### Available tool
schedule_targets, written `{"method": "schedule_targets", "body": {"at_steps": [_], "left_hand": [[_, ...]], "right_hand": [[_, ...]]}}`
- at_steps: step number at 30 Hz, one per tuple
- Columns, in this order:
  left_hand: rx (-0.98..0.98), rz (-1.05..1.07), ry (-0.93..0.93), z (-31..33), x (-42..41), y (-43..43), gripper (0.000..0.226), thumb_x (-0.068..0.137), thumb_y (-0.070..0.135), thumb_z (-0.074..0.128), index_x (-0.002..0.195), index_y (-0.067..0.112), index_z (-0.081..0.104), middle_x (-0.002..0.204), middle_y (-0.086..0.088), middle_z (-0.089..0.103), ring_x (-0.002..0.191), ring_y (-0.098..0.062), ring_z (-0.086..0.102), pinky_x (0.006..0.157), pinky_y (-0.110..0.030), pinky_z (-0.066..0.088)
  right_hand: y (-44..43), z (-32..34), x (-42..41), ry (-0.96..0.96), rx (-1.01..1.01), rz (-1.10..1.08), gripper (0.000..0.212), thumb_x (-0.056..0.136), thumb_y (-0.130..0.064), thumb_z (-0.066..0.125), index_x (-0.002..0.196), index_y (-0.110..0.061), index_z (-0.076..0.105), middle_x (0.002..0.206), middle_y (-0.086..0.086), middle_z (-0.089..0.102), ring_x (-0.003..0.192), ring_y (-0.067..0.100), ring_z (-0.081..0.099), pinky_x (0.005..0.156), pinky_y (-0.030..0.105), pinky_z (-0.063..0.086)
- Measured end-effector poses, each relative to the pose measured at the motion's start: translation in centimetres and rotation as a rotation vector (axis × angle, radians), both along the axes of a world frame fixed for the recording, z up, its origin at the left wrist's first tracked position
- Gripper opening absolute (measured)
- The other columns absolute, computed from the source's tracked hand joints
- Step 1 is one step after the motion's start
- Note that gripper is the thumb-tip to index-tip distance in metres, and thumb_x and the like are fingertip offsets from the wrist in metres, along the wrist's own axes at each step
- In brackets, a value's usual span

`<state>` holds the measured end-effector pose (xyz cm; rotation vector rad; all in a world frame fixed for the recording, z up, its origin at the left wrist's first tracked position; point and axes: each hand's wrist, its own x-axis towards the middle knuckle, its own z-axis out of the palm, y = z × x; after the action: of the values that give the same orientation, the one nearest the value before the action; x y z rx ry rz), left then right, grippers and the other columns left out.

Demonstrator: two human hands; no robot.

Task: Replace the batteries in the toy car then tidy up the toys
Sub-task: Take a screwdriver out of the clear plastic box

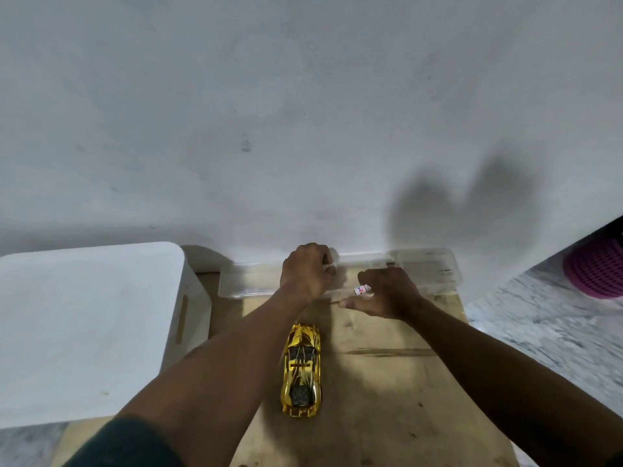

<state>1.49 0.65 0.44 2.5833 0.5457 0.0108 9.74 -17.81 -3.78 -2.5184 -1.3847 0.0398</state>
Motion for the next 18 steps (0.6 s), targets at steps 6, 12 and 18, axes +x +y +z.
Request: {"method": "schedule_targets", "body": {"at_steps": [6, 12, 18], "left_hand": [[0.051, -0.08, 0.047, -1.1, -0.8, -0.4, 0.011, 0.089, 0.028, 0.071, 0.098, 0.021, 0.072, 0.103, 0.001, 0.07, 0.097, -0.022, 0.064, 0.079, -0.033, 0.053], [0.139, -0.226, 0.131, -2.8, -1.3, -0.2, 0.034, 0.086, 0.04, 0.071, 0.117, 0.027, 0.072, 0.116, 0.002, 0.069, 0.113, -0.02, 0.06, 0.082, -0.031, 0.048], [0.207, -0.306, 0.159, -3.0, -1.4, 0.3, 0.039, 0.089, 0.044, 0.068, 0.124, 0.026, 0.07, 0.126, 0.002, 0.062, 0.118, -0.02, 0.056, 0.091, -0.035, 0.052]], "right_hand": [[-0.5, 0.9, 0.2, -0.007, 0.213, -0.164, 0.036, 0.083, -0.029, 0.073, 0.065, -0.022, 0.043, 0.053, -0.01, 0.039, 0.048, 0.026, 0.058, 0.049, 0.024, 0.035], [-0.4, 0.3, 1.3, 0.191, -0.233, -0.182, 0.026, 0.078, -0.042, 0.069, 0.083, -0.027, 0.047, 0.083, -0.009, 0.062, 0.089, 0.024, 0.064, 0.07, 0.03, 0.041], [-0.2, -0.3, 1.6, 0.21, -0.338, -0.168, 0.023, 0.07, -0.021, 0.067, 0.085, -0.027, 0.05, 0.089, -0.008, 0.062, 0.09, 0.025, 0.062, 0.069, 0.027, 0.038]]}}
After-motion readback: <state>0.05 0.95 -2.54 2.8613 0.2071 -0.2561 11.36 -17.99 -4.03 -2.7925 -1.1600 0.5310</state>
